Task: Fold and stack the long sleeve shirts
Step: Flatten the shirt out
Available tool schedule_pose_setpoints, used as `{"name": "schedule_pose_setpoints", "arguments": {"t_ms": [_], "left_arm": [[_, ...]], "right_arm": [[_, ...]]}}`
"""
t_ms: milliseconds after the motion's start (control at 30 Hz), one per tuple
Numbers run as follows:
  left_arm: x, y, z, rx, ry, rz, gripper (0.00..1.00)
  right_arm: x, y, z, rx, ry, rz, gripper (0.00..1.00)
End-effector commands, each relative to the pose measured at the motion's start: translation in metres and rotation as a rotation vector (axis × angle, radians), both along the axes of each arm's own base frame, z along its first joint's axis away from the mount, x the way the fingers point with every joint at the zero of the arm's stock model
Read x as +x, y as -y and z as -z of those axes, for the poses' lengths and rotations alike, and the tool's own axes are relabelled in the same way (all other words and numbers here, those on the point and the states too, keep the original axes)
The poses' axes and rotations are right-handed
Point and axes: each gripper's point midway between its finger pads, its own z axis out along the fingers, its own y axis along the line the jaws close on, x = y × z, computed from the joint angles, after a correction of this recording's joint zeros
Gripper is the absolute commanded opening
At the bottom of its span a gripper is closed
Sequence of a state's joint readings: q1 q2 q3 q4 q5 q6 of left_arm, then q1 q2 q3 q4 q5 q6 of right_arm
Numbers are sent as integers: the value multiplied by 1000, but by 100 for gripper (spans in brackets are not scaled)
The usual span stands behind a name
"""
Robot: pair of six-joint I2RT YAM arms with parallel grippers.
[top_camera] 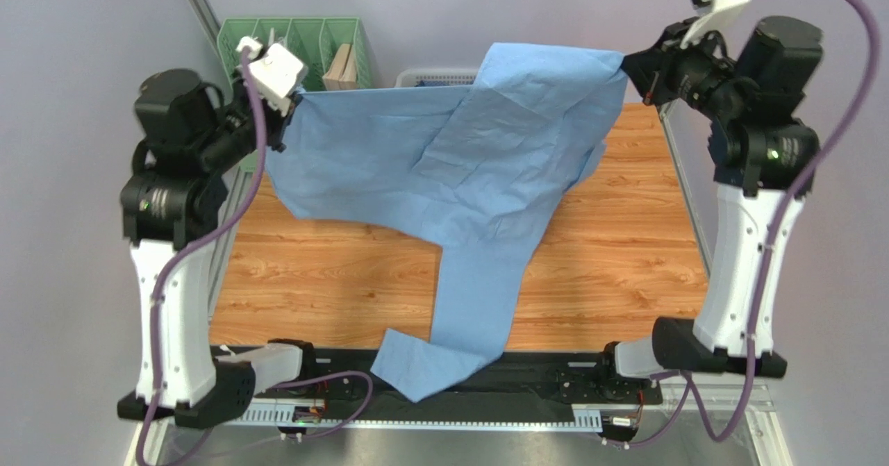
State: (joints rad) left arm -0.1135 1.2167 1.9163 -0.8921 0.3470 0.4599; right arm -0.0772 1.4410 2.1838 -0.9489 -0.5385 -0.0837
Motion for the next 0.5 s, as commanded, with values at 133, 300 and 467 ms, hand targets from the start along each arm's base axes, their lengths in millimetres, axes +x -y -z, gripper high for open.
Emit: {"name": "schedule_pose_setpoints", "arguments": {"t_ms": [133,300,467], "left_arm": [[-138,-35,-71,-46,357,-110,0],[-191,-54,-100,-94,504,-190,0],[-178,-52,-121,-130,484,-194,0]], "right_arm": [[-175,31,-127,-1,561,276,0],[-264,33,-155,-35,777,333,0],[-254,40,-179,-48,795,365,0]]}}
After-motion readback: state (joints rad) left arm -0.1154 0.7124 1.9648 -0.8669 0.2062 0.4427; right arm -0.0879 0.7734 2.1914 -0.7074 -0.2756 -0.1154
